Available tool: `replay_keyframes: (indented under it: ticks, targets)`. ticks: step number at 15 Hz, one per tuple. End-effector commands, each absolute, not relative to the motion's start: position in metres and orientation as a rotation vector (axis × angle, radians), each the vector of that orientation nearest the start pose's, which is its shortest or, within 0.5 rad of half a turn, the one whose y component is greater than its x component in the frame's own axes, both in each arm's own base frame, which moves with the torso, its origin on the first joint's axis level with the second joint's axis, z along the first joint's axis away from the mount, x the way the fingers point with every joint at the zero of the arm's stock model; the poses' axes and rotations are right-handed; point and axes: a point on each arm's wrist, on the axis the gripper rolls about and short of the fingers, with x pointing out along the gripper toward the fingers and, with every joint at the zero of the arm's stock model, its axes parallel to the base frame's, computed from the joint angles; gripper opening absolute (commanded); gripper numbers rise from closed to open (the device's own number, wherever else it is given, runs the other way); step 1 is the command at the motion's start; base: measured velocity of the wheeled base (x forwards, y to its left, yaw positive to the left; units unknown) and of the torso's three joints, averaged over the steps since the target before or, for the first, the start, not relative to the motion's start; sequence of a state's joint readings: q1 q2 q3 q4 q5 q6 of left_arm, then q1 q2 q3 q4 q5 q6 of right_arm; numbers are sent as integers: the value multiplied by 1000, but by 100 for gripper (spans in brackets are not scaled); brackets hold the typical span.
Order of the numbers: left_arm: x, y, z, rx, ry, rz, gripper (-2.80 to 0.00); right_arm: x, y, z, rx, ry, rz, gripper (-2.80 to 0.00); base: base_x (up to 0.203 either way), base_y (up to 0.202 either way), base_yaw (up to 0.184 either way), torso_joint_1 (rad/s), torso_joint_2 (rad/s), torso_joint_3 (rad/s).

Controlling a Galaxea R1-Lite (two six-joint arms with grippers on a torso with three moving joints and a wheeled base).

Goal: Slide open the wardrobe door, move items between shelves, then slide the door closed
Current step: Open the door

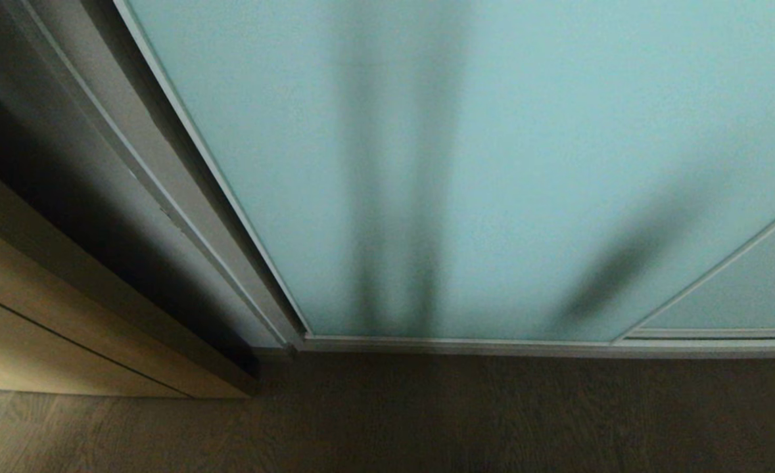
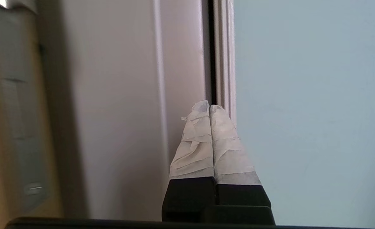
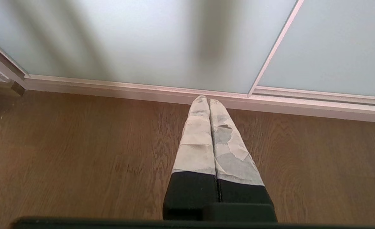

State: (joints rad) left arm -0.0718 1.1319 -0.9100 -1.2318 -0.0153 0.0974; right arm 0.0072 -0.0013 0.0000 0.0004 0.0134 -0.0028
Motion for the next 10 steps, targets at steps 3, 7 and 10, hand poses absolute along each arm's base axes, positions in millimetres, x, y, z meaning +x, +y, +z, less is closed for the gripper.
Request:
replay_keyframes:
  ticks: [3,7,10]
  targets:
    - [144,-13,402,62,-1027,-13,-280,-23,0,75,-3,-3,21,-280,0,0,0,0,0,0]
    - [162,-17,403,81,-1033,15,-280,-23,0,75,-3,-3,21,-280,0,0,0,0,0,0]
    - [172,-24,399,62,-1006,-21,-280,-23,0,75,-3,-3,21,-280,0,0,0,0,0,0]
